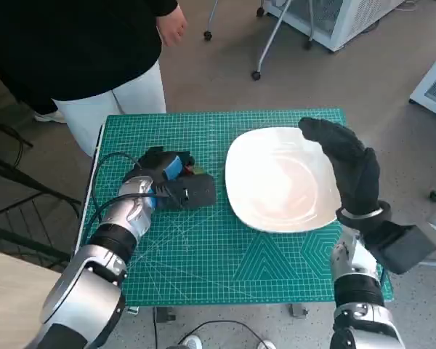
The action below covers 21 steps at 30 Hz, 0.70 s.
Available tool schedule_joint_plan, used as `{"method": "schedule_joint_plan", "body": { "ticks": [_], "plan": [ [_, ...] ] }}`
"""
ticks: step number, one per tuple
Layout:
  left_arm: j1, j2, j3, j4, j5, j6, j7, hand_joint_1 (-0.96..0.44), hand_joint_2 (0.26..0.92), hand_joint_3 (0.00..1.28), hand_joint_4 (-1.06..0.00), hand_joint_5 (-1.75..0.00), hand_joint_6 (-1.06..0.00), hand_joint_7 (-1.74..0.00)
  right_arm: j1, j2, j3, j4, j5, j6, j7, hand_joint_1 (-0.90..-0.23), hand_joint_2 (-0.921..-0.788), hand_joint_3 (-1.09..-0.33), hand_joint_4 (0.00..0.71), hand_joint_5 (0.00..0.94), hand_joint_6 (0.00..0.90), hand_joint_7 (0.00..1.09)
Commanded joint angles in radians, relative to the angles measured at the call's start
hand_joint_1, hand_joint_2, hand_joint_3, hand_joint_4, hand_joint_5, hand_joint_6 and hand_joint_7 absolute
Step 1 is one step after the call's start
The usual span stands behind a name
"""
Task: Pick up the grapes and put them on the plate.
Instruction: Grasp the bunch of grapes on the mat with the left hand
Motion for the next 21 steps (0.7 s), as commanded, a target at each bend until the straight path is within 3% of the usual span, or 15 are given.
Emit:
{"method": "schedule_joint_plan", "body": {
  "ticks": [1,7,21],
  "plan": [
    [0.024,-0.002,-0.017,0.027,0.012,0.009,-0.018,0.00,0.917,0.05,-0.76,-1.13,-0.59,-1.14,0.010,0.000,0.001,0.008,-0.003,0.003,0.006,-0.509,-0.921,-0.553,0.275,0.002,0.222,0.00],
    [0.023,-0.002,-0.017,0.022,0.014,0.005,-0.003,0.00,0.917,0.04,-0.78,-1.12,-0.60,-1.13,0.008,0.001,0.001,0.009,-0.003,0.004,0.006,-0.509,-0.921,-0.554,0.275,0.001,0.222,0.00],
    [0.021,0.000,-0.010,0.009,0.006,0.008,0.002,0.00,0.917,0.05,-0.71,-1.21,-0.66,-1.07,0.006,0.001,0.001,0.007,-0.002,0.004,0.007,-0.508,-0.921,-0.554,0.276,0.001,0.222,0.00]
  ]
}}
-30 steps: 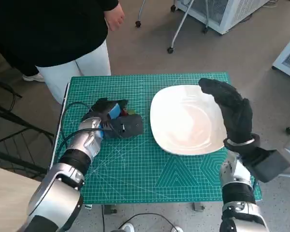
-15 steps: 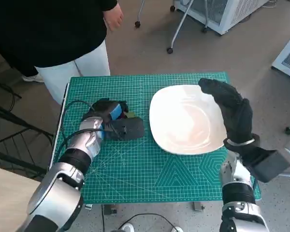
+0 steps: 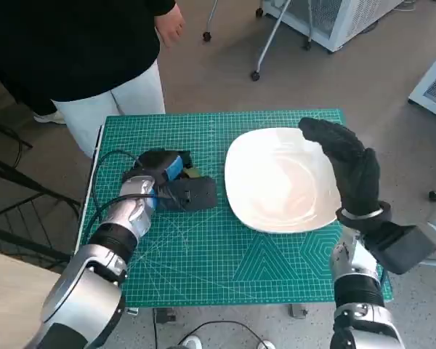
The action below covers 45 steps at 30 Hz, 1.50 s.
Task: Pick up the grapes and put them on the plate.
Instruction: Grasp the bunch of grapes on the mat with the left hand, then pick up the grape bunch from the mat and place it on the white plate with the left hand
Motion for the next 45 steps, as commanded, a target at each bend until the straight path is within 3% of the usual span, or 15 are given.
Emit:
{"method": "schedule_joint_plan", "body": {
  "ticks": [1,18,25,31,37,45],
  "plan": [
    [0.022,0.000,0.000,0.009,-0.005,0.009,-0.022,0.00,0.918,0.05,-0.69,-1.22,-0.66,-1.07,0.006,0.001,0.001,0.007,-0.002,0.004,0.007,-0.508,-0.921,-0.554,0.276,0.001,0.223,0.00],
    [0.009,0.012,0.007,-0.032,-0.009,0.030,-0.042,0.00,0.914,0.07,-0.65,-1.37,-0.73,-0.91,0.004,0.002,0.001,0.005,0.001,0.003,0.008,-0.507,-0.921,-0.557,0.275,0.000,0.221,0.00],
    [0.026,0.038,0.016,-0.122,-0.015,0.039,-0.058,0.00,0.880,0.10,-0.64,-1.40,-0.82,-0.77,0.001,0.003,0.001,0.003,0.002,0.006,0.007,-0.512,-0.921,-0.556,0.275,0.000,0.220,0.00],
    [0.054,0.064,0.021,-0.243,-0.009,0.080,-0.095,0.00,0.864,0.12,-0.65,-1.40,-0.84,-0.75,-0.004,0.001,-0.003,0.007,0.009,0.010,0.010,-0.513,-0.921,-0.559,0.273,0.000,0.219,0.00],
    [0.095,0.105,0.026,-0.421,0.007,0.145,-0.146,0.00,0.812,0.23,-0.66,-1.40,-0.78,-0.83,-0.008,0.001,-0.006,0.016,0.013,0.014,0.011,-0.517,-0.921,-0.561,0.271,0.000,0.218,0.00],
    [0.152,0.162,0.043,-0.682,0.030,0.242,-0.221,0.00,0.838,0.23,-0.64,-1.24,-0.65,-1.15,-0.009,0.006,-0.008,0.015,0.015,0.017,0.011,-0.518,-0.921,-0.561,0.272,0.000,0.222,0.00]
  ]
}}
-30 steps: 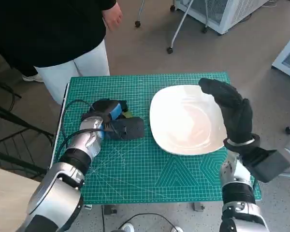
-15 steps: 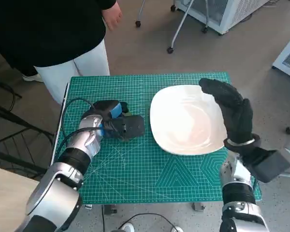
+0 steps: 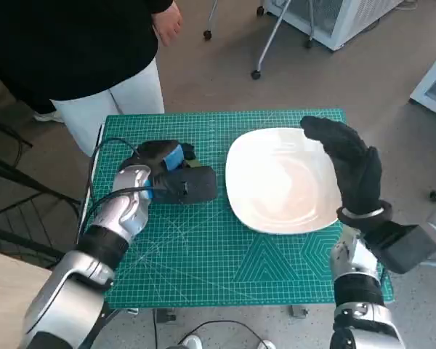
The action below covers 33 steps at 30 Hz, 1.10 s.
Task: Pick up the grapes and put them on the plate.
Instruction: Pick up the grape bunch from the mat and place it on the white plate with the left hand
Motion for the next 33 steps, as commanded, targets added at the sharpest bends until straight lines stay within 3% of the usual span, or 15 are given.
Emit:
{"method": "schedule_joint_plan", "body": {
  "ticks": [1,8,14,28,33],
  "plan": [
    [0.035,0.038,0.021,-0.155,0.020,0.053,-0.047,0.00,0.842,0.22,-0.63,-1.24,-0.64,-1.17,-0.002,0.006,-0.002,0.011,0.004,0.015,0.009,-0.516,-0.921,-0.561,0.272,0.000,0.222,0.00],
    [0.074,0.061,0.044,-0.324,0.027,0.097,-0.082,0.00,0.861,0.21,-0.61,-1.25,-0.61,-1.22,-0.002,0.009,-0.004,0.006,0.007,0.019,0.009,-0.509,-0.921,-0.557,0.272,0.000,0.226,0.00],
    [0.093,0.060,0.050,-0.387,0.038,0.097,-0.081,0.00,0.882,0.16,-0.63,-1.35,-0.65,-1.03,0.001,0.012,-0.006,0.000,0.010,0.023,0.010,-0.511,-0.921,-0.541,0.273,0.001,0.231,0.01],
    [0.068,0.024,0.042,-0.373,0.041,0.078,-0.082,0.00,0.918,0.09,-0.67,-1.32,-0.63,-1.03,0.010,0.009,-0.015,-0.012,0.018,0.022,0.022,-0.524,-0.921,-0.530,0.272,0.000,0.236,0.01],
    [0.007,-0.027,0.010,-0.333,0.044,0.054,-0.098,0.00,0.920,0.08,-0.70,-1.28,-0.60,-1.06,0.026,0.001,-0.021,-0.037,0.027,0.016,0.031,-0.537,-0.921,-0.526,0.271,0.000,0.239,0.01]
  ]
}}
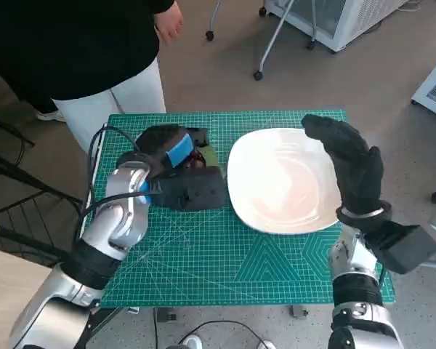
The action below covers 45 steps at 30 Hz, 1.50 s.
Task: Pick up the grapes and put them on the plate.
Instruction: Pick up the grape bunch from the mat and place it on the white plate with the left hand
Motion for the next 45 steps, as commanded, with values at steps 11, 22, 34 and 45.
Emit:
{"method": "schedule_joint_plan", "body": {
  "ticks": [11,22,34,45],
  "plan": [
    [-0.230,-0.185,-0.058,0.289,-0.010,-0.134,0.019,0.00,0.920,0.07,-0.72,-1.27,-0.61,-1.04,0.058,-0.022,-0.006,-0.076,0.026,0.001,0.009,-0.543,-0.921,-0.531,0.272,0.001,0.242,0.01],
    [-0.372,-0.313,-0.064,0.569,-0.033,-0.271,0.069,0.00,0.920,0.09,-0.63,-1.32,-0.65,-1.05,0.106,-0.032,-0.008,-0.164,0.038,0.020,-0.017,-0.554,-0.921,-0.536,0.266,0.000,0.244,0.01],
    [-0.472,-0.417,-0.063,0.765,-0.052,-0.318,0.096,0.00,0.821,0.26,-0.61,-1.46,-0.71,-0.93,0.158,-0.037,-0.005,-0.256,0.029,0.036,-0.062,-0.541,-0.921,-0.556,0.240,0.000,0.230,0.00],
    [-0.511,-0.484,-0.067,0.829,-0.055,-0.301,0.073,0.00,0.664,0.63,-0.54,-1.42,-0.56,-1.34,0.198,-0.040,0.007,-0.322,-0.005,0.041,-0.132,-0.535,-0.921,-0.577,0.224,0.000,0.216,0.00]
  ]
}}
